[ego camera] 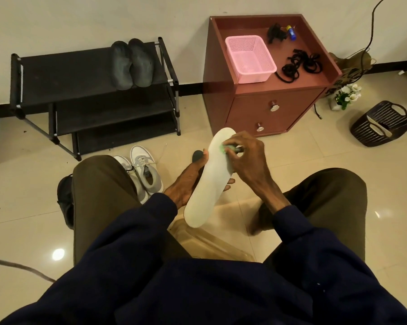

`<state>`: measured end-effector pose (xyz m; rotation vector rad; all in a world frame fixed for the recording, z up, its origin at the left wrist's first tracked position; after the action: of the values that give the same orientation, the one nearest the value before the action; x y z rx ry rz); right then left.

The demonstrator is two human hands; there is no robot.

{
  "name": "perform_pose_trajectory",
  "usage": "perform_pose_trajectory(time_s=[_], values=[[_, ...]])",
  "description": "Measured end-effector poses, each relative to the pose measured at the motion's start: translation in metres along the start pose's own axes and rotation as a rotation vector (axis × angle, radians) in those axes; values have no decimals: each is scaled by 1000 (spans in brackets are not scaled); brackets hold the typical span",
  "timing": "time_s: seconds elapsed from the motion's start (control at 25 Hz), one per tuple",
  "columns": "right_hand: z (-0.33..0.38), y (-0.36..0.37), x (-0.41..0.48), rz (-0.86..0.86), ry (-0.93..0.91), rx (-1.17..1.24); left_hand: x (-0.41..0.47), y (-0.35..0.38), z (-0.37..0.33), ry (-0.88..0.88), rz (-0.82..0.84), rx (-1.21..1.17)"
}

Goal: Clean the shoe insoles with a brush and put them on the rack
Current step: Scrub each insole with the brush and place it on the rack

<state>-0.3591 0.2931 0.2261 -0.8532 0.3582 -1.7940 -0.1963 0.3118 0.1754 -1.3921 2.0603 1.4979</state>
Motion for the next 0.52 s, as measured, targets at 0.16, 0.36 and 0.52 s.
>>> perform_pose_trajectory(time_s=[0.16,0.36,0.52], values=[[22,15,-13,499,-65,74,4,-13,-8,127,-116,32],[-3,2,4,127,-9,-58,6,-10,0,16,-14,0],[-20,-3,0,-81,53,-71,7,-8,4,-7,10,100]])
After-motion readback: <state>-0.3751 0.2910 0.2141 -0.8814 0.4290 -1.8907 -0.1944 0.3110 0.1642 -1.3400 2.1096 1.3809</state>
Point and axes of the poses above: each hand's wrist, its own x-axis towards the middle knuckle, its own y-axis out of the palm, z = x × y, the point moved 3 cm from there along x, towards the middle knuckle, and after that the axes turned 8 degrees about -z, right-handed, at the moved point
